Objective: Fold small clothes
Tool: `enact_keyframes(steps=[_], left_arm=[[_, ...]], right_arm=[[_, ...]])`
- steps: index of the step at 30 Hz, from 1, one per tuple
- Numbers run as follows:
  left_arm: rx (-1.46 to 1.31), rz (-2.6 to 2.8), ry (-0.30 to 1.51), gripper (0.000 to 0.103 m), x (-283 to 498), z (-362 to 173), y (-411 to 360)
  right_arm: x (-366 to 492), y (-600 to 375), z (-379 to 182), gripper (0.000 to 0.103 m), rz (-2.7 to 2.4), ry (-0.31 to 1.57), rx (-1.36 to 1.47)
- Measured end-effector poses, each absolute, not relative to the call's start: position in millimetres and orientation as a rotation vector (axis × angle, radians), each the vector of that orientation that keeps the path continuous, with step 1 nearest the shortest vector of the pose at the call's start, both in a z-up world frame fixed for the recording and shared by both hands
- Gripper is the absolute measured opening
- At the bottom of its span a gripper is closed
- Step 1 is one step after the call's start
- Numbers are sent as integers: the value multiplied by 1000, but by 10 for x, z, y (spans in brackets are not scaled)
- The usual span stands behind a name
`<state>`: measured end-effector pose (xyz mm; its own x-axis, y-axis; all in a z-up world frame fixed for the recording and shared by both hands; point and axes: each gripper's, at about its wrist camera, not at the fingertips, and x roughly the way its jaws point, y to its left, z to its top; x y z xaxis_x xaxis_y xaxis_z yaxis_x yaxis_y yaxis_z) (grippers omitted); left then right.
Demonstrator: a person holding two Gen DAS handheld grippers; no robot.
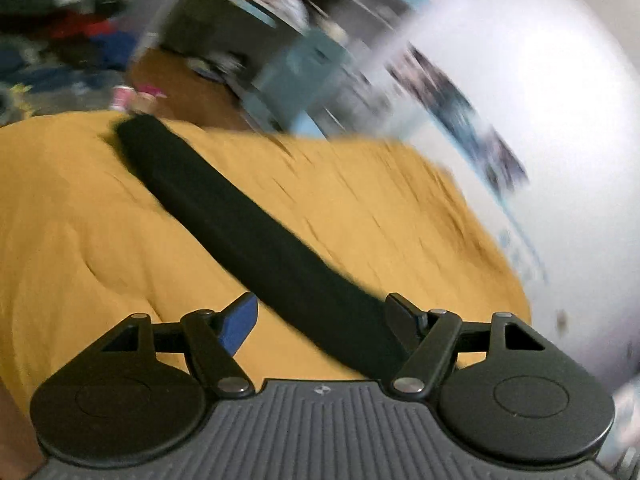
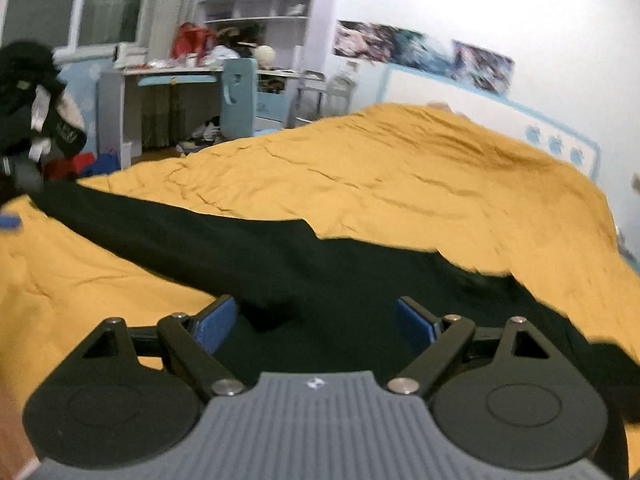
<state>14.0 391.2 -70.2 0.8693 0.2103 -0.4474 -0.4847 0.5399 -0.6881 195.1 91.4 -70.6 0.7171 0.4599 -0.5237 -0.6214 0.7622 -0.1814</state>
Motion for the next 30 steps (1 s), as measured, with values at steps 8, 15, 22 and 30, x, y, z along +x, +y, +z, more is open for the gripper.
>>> enact_keyframes(steps=[8, 15, 22, 30], left_arm=[[-1044, 665, 198, 78, 178, -1194, 4965], [-1134, 632, 91, 62, 266, -1484, 5273], [-1114, 678, 48, 9, 225, -1625, 5331], [-1042, 582, 14, 8, 458, -1092, 5230]], right_arm=[[2295, 1604, -1130, 83, 689, 585, -395], [2255, 1824, -1272, 83, 755, 611, -398], [2169, 1812, -1259, 83, 752, 633, -404], [2204, 1394, -1158, 83, 697, 651, -380]])
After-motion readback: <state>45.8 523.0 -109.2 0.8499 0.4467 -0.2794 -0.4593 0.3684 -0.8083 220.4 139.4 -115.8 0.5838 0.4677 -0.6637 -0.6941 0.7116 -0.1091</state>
